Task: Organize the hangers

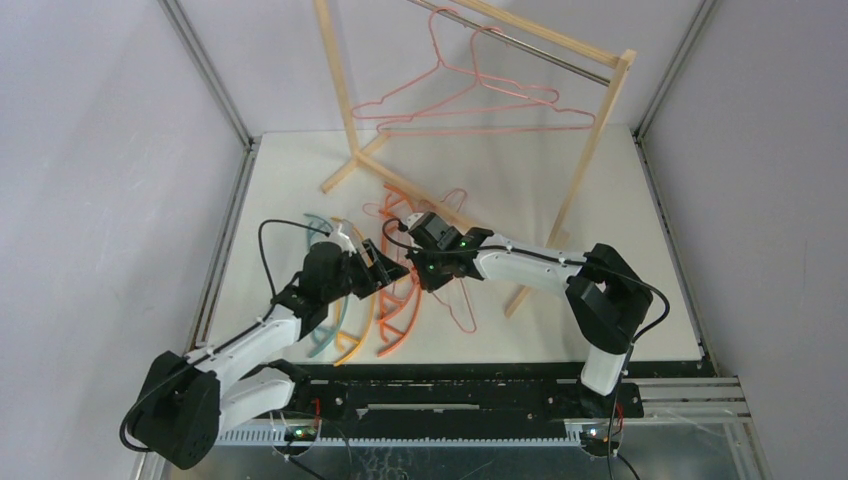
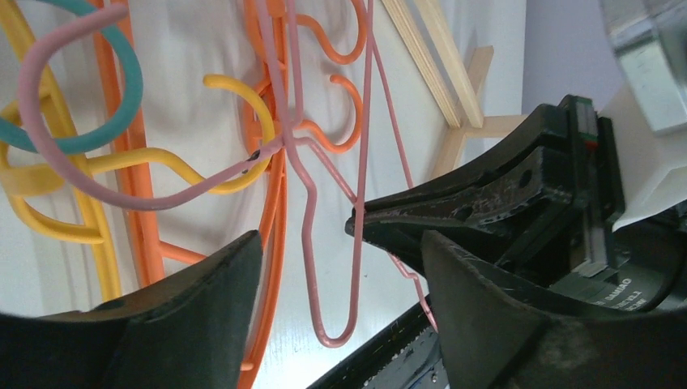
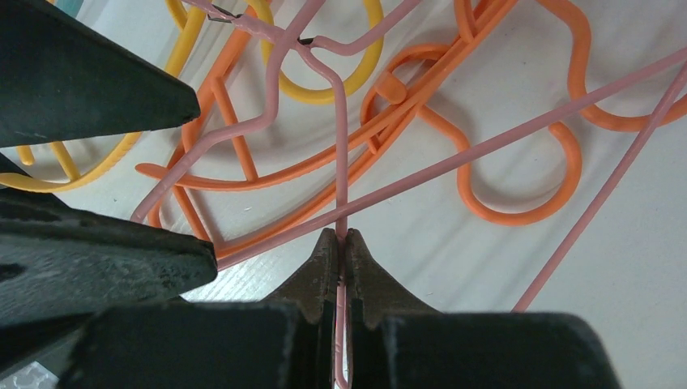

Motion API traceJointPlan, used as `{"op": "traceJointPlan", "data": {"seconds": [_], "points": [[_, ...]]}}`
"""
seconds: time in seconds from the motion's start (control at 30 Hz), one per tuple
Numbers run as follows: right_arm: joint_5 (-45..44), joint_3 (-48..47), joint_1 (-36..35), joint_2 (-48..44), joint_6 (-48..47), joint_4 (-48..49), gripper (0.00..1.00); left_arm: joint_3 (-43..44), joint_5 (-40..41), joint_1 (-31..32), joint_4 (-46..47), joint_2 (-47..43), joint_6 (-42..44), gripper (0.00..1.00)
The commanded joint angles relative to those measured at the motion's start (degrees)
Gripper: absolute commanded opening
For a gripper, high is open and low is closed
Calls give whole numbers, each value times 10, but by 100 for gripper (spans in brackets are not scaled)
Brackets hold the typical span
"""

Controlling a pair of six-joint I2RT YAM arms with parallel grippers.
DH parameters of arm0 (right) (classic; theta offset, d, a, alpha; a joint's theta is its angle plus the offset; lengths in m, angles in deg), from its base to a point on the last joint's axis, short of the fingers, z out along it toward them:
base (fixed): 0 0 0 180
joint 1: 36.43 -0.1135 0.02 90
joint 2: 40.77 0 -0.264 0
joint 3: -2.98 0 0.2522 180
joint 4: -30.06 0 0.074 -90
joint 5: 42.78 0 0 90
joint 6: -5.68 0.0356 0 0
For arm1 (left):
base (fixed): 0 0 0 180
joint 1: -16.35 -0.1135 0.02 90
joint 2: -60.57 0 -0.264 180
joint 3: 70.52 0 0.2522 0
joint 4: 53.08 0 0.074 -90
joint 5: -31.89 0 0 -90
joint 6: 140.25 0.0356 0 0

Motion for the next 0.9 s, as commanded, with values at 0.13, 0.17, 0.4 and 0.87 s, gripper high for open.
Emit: {"op": "traceJointPlan", "data": {"seconds": [0.13, 0.17, 0.4, 0.87], "points": [[1, -25, 10, -13, 2, 26, 0, -39, -19, 5, 80, 11, -13, 64], [1, -25, 10, -13, 2, 26, 0, -46, -20, 5, 86, 15, -14, 61], [1, -25, 9, -12, 3, 25, 0, -44, -31, 6, 133, 52, -24, 46], [-5, -27, 9, -13, 2, 17, 0, 25, -63, 8, 147, 99, -23, 0]]}}
